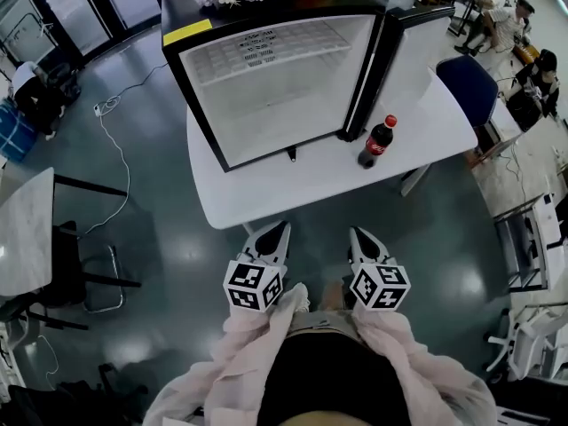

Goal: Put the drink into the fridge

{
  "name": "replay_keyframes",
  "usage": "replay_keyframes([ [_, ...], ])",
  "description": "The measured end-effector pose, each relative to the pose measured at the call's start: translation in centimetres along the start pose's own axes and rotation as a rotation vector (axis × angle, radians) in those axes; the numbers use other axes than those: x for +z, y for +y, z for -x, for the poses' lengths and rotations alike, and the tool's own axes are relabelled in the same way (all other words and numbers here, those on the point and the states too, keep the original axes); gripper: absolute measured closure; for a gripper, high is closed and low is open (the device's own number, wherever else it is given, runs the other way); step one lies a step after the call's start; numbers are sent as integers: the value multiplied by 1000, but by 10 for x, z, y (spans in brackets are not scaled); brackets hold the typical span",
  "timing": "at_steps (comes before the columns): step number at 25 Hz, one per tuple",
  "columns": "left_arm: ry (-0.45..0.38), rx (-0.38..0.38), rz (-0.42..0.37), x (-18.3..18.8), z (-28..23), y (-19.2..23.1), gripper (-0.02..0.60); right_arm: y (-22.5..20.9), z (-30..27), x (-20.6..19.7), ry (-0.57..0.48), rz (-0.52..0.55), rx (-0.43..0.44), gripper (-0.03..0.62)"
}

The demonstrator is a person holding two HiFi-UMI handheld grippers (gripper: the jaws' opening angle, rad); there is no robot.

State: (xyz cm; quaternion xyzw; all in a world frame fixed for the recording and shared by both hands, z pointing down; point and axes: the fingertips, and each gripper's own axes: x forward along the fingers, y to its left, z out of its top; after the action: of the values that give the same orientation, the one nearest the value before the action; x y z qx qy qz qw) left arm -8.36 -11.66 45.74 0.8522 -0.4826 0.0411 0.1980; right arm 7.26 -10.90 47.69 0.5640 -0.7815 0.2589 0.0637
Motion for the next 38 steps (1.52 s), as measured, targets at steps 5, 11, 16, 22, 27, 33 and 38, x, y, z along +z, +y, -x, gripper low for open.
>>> replay_keyframes([
  [5, 23, 7, 6, -8, 4, 3, 571, 3, -1, -3, 2, 9, -2, 582],
  [11, 31, 18, 12, -12, -1, 9, 571, -8, -8, 1, -5, 10, -30, 579],
  [16, 43, -7, 4, -7, -21, 5, 571, -26, -16, 17, -37, 4, -46, 579],
  [22, 65, -31, -18, 0, -56, 4, 571, -51, -29, 42, -106, -16, -65, 541],
  [27, 75, -51, -24, 11, -89, 4, 571, -74, -51, 55, -97, -17, -88, 449],
  [33, 110, -63, -31, 14, -130, 7, 571, -98, -77, 63, -60, -27, -100, 345],
  [38, 128, -70, -30, 19, -152, 9, 571, -110, -91, 70, -43, -17, -101, 312],
])
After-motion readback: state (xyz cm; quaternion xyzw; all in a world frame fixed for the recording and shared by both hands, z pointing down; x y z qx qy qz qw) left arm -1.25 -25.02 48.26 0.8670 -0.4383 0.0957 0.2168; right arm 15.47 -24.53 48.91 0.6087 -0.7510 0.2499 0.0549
